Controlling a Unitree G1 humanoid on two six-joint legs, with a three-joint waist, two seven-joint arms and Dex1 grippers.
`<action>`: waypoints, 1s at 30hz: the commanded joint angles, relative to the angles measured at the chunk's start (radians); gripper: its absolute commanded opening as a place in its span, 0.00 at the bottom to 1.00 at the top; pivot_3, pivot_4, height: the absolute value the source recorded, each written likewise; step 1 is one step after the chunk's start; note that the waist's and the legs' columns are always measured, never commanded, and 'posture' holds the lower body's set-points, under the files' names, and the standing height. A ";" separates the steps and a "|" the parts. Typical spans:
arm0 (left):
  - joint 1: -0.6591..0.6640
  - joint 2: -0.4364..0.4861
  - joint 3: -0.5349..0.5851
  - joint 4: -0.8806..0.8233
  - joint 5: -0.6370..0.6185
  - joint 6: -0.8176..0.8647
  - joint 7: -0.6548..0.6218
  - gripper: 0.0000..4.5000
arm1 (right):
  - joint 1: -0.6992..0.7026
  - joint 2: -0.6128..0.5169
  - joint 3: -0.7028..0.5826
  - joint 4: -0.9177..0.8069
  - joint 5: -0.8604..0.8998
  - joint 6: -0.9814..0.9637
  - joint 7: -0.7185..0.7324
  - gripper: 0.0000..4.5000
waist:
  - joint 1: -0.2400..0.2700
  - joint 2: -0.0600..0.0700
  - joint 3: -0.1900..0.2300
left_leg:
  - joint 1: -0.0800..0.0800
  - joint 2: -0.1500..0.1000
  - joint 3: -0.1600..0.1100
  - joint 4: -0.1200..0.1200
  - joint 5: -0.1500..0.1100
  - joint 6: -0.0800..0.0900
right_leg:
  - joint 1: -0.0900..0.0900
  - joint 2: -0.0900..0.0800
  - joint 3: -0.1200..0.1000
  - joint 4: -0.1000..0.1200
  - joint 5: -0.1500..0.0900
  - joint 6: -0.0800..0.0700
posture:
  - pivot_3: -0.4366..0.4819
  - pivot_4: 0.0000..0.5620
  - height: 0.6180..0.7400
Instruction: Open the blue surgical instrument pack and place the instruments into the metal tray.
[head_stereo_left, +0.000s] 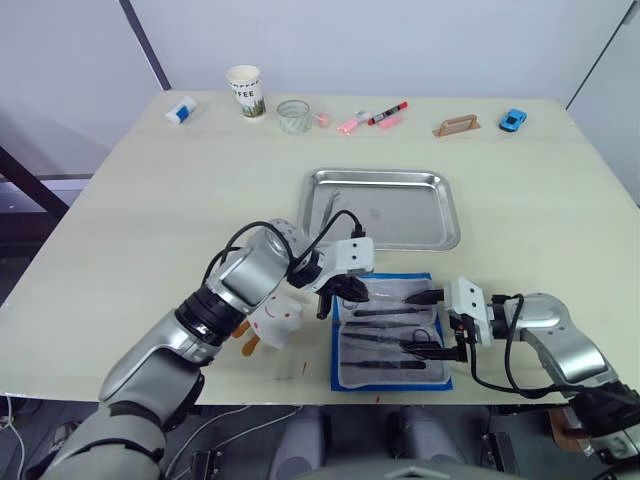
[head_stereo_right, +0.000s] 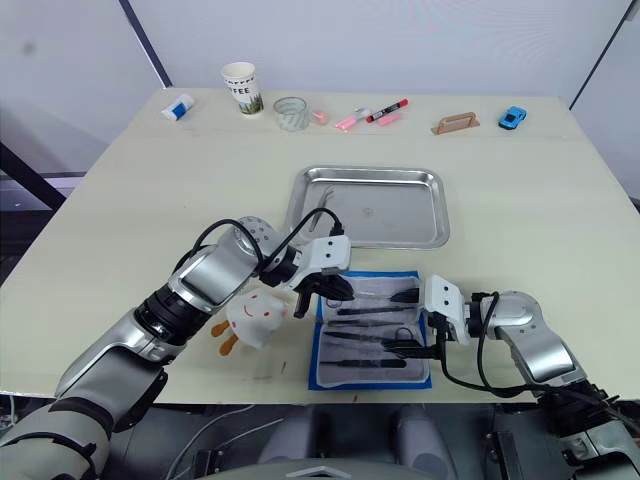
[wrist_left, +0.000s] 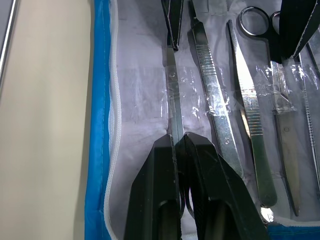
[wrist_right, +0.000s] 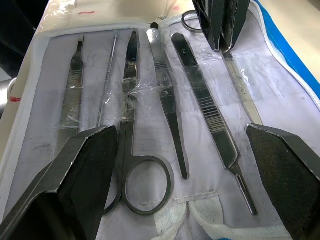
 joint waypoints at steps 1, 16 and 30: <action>-0.025 0.016 0.026 -0.041 0.007 -0.005 -0.008 0.01 | 0.024 -0.001 0.067 0.043 -0.058 0.044 -0.004 1.00 | 0.000 0.000 0.000 | 0.000 0.000 0.000 0.000 0.000 0.000 | 0.000 0.000 0.000 0.000 0.000 0.000 | 0.48 0.27 1.00; -0.018 0.049 0.044 -0.055 0.001 0.013 -0.015 0.01 | 0.018 -0.004 0.073 0.050 -0.063 0.047 0.006 1.00 | -0.001 0.000 0.000 | 0.000 0.000 0.000 0.000 0.000 0.000 | 0.000 0.000 0.000 0.000 0.000 0.000 | 0.48 0.27 1.00; -0.008 0.103 0.068 -0.074 -0.020 0.037 -0.021 0.01 | 0.011 -0.001 0.079 0.057 -0.069 0.050 0.012 1.00 | -0.001 0.000 0.000 | 0.000 0.000 0.000 0.000 0.000 0.000 | 0.000 0.000 0.000 0.000 0.000 0.000 | 0.48 0.27 1.00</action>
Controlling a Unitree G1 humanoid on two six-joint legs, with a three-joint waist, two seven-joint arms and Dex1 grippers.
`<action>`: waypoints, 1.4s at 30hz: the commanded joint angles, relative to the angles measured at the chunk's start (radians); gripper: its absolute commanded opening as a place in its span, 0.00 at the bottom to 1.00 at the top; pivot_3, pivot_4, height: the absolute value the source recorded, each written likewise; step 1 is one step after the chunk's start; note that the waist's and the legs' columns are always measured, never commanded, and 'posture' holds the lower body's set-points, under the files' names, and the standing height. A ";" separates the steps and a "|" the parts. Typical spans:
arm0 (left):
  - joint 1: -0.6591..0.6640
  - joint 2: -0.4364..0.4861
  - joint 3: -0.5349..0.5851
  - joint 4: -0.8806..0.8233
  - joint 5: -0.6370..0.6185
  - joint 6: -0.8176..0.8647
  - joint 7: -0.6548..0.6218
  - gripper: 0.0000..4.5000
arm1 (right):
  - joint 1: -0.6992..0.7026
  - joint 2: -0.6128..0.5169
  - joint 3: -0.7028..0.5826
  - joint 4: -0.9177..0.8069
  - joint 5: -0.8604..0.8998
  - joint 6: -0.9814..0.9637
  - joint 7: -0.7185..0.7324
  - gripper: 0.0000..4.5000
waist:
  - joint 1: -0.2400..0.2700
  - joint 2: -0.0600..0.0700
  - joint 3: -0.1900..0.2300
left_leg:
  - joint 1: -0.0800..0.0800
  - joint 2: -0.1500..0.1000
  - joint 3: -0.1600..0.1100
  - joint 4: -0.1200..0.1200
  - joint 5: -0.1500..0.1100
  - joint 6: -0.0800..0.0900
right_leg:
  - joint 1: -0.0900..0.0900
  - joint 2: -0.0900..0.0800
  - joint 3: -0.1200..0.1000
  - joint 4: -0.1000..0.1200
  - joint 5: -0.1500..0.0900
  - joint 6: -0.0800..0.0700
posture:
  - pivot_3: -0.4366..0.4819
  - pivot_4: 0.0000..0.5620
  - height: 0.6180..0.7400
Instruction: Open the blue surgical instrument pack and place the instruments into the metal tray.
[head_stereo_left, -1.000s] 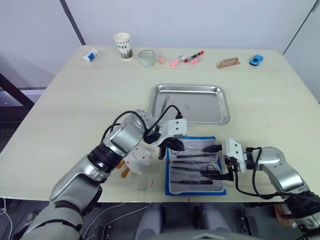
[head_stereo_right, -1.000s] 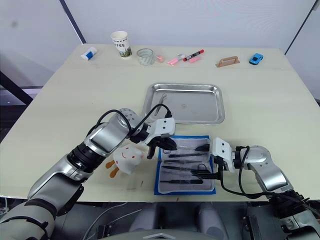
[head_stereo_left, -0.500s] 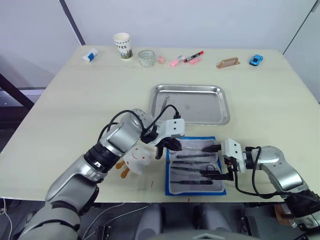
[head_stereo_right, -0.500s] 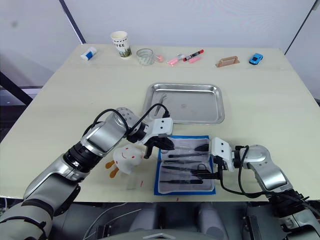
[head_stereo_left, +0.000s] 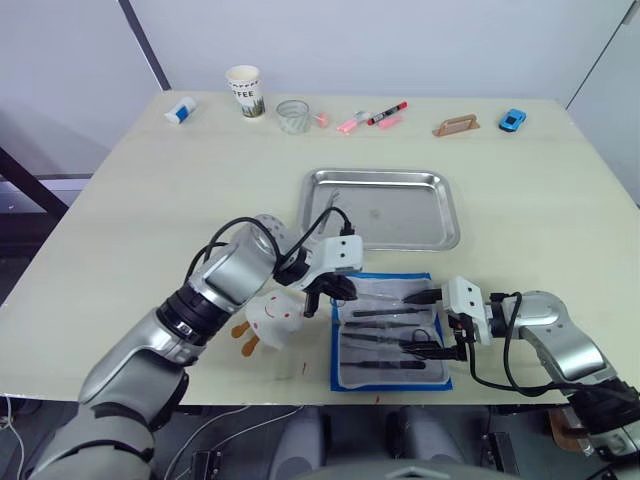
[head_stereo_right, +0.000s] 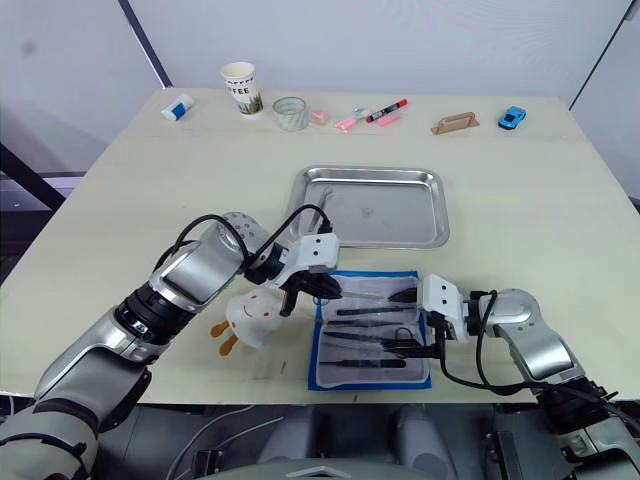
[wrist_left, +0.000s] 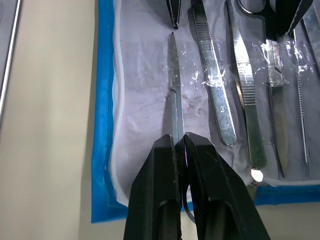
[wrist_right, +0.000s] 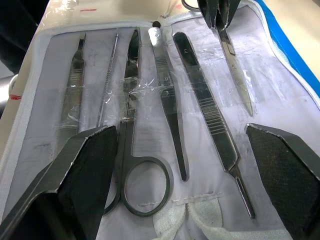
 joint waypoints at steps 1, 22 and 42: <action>-0.008 0.025 0.056 -0.034 -0.004 0.005 0.003 0.01 | 0.024 0.000 0.073 0.058 -0.060 0.041 0.003 1.00 | 0.000 0.000 0.000 | 0.000 0.000 0.000 0.000 0.000 0.000 | 0.000 0.000 0.000 0.000 0.000 0.000 | 0.48 0.27 1.00; 0.151 0.217 0.201 -0.138 -0.078 -0.003 -0.021 0.01 | 0.012 0.000 0.076 0.076 -0.064 0.032 0.022 1.00 | -0.001 -0.001 -0.001 | 0.001 0.000 0.000 0.000 0.000 0.000 | 0.000 0.000 0.000 0.000 -0.001 -0.001 | 0.48 0.27 1.00; 0.100 -0.187 0.576 -0.269 -0.298 0.502 0.602 0.01 | -0.004 -0.008 0.057 0.104 -0.055 0.014 0.049 1.00 | 0.002 -0.004 -0.001 | 0.001 0.000 -0.001 0.000 0.000 0.000 | 0.000 -0.001 0.000 0.002 -0.001 -0.001 | 0.48 0.27 1.00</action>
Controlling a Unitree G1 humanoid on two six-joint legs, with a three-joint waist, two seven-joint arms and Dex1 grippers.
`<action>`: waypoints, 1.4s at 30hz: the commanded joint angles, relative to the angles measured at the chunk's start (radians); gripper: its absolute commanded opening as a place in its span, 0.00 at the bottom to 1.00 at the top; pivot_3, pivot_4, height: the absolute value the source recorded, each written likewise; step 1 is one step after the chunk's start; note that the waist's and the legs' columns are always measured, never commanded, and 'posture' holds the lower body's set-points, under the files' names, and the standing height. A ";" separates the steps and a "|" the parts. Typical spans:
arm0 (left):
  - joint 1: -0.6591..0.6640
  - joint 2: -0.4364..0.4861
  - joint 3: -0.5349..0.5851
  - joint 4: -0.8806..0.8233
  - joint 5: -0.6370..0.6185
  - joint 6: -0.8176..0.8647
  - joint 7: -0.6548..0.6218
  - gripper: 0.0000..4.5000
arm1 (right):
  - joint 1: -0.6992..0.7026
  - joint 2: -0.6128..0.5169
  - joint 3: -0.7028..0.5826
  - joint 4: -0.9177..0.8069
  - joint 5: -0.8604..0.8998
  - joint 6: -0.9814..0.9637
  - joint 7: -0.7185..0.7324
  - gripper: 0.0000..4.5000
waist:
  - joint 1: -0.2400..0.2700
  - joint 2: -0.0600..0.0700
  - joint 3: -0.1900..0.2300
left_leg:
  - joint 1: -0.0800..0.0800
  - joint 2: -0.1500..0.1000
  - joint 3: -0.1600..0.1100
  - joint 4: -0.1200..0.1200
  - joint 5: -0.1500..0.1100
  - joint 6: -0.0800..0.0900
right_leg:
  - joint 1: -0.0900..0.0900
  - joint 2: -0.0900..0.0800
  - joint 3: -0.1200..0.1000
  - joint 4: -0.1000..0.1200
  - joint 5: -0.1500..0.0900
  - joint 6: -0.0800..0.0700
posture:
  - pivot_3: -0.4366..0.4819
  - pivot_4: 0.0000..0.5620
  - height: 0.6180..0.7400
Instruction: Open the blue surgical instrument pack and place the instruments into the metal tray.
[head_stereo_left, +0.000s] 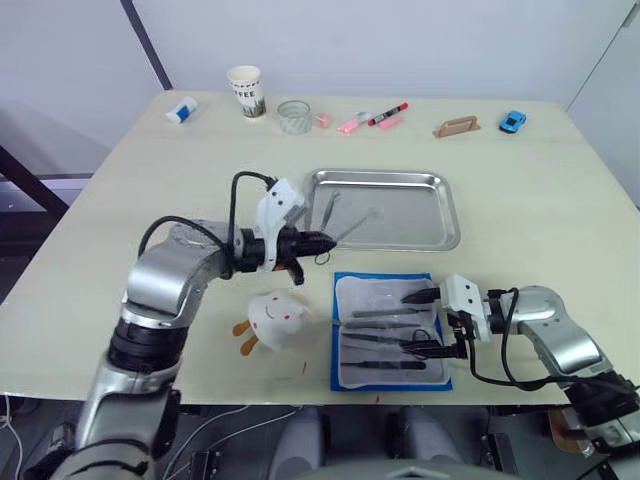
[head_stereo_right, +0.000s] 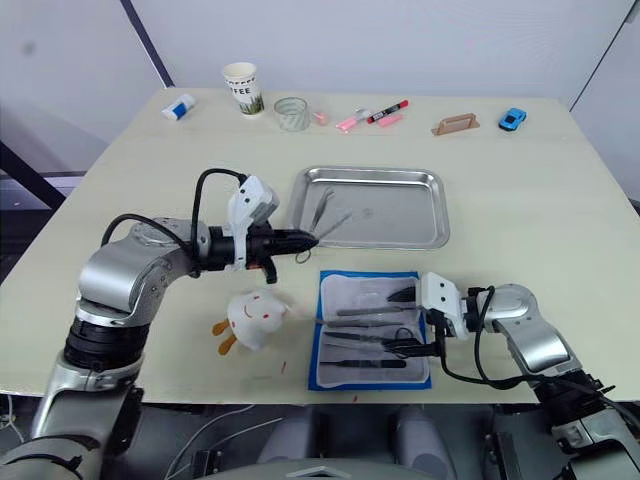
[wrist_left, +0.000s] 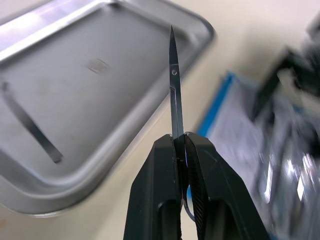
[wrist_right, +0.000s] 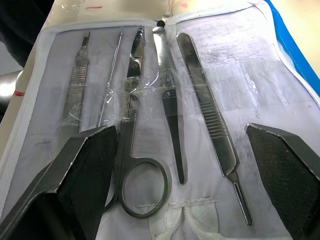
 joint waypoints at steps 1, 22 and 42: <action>-0.079 -0.100 0.027 -0.016 0.033 0.084 0.189 0.01 | 0.027 -0.011 0.047 0.062 -0.048 0.027 0.005 1.00 | 0.000 0.000 0.000 | 0.000 0.000 0.000 0.000 0.000 0.000 | 0.000 0.000 0.000 0.000 0.000 0.000 | 0.48 0.27 1.00; -0.391 -0.515 0.035 0.588 0.278 -0.043 0.760 0.01 | 0.040 -0.015 0.042 0.032 -0.043 0.048 -0.007 1.00 | 0.002 0.000 0.000 | -0.001 -0.002 -0.001 0.000 0.003 -0.005 | 0.000 -0.001 -0.001 0.000 0.000 0.000 | 0.48 0.27 1.00; -0.380 -0.568 0.075 0.669 0.286 -0.046 0.876 0.01 | 0.036 -0.012 0.041 0.038 -0.044 0.046 -0.013 1.00 | 0.001 0.000 0.000 | -0.001 -0.002 -0.001 0.000 0.003 -0.005 | 0.000 -0.001 -0.001 0.000 0.000 0.000 | 0.48 0.27 1.00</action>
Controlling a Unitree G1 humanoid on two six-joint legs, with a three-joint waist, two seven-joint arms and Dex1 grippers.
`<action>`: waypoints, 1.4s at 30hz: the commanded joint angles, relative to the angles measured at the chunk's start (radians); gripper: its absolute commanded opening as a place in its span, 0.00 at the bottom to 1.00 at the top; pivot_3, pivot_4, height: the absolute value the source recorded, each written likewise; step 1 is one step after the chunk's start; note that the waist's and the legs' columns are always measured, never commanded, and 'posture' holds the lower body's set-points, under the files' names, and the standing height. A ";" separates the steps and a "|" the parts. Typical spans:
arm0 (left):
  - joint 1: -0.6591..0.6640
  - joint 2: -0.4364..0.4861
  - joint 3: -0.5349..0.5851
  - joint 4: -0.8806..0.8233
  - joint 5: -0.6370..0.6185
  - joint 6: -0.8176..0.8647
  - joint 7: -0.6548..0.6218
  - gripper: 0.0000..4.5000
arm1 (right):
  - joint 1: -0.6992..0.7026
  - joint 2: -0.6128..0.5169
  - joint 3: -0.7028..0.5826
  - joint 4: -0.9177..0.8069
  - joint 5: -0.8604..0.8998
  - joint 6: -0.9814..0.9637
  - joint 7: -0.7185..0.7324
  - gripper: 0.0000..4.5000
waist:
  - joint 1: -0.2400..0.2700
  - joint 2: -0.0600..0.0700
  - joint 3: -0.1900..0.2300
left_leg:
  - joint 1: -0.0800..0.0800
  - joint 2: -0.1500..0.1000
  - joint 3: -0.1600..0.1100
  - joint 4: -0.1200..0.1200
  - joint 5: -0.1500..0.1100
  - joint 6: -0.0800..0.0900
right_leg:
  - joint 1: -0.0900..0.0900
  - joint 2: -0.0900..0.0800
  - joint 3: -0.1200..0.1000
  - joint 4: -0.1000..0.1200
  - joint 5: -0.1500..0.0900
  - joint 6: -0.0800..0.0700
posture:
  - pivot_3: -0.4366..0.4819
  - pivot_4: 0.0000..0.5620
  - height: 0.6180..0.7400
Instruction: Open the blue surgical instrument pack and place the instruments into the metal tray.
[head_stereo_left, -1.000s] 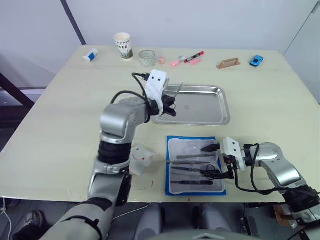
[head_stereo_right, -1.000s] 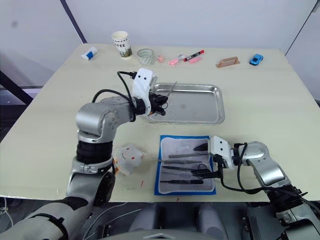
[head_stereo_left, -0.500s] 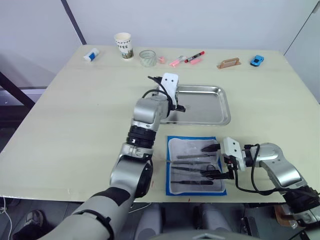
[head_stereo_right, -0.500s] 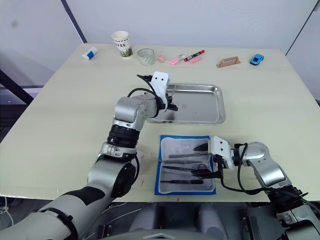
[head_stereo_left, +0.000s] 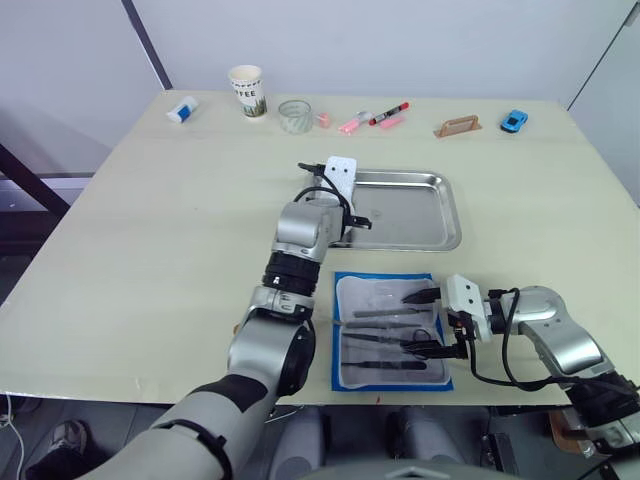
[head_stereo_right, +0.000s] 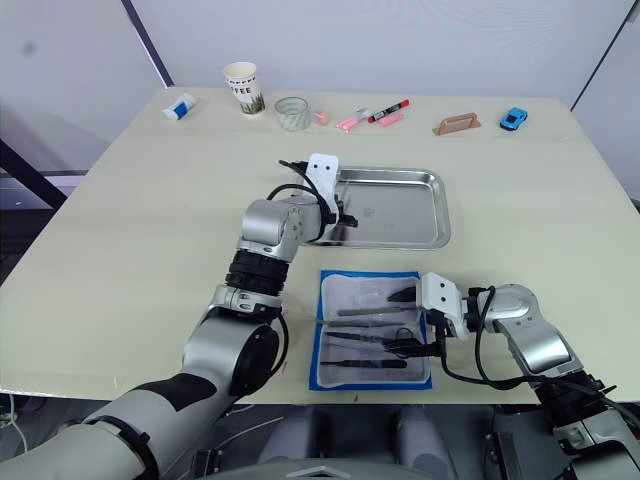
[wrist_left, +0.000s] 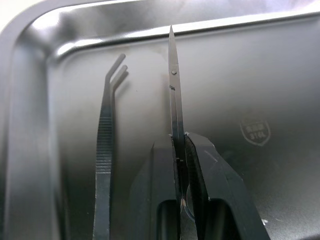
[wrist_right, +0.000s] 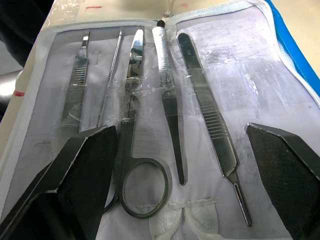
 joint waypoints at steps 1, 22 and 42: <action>0.002 -0.003 0.003 -0.054 0.009 0.016 0.014 0.01 | 0.028 -0.008 0.043 0.051 -0.044 0.040 -0.007 1.00 | 0.000 0.000 0.000 | 0.000 0.000 0.000 0.000 0.000 0.000 | 0.000 0.000 0.000 0.000 0.000 0.000 | 0.48 0.27 1.00; 0.029 -0.004 0.012 -0.091 0.006 0.068 0.043 0.25 | 0.032 -0.006 0.047 0.051 -0.045 0.037 -0.006 1.00 | 0.000 0.000 0.000 | 0.000 0.000 0.000 0.000 0.000 -0.001 | 0.000 0.000 0.000 0.000 0.000 0.000 | 0.48 0.27 1.00; 0.232 0.099 -0.155 -0.522 -0.204 -0.263 -0.524 0.99 | 0.031 0.002 0.045 0.059 -0.045 0.030 -0.012 1.00 | -0.002 0.001 0.000 | 0.002 0.000 0.001 -0.005 0.003 -0.006 | 0.000 -0.001 0.001 -0.001 0.000 0.000 | 0.48 0.27 1.00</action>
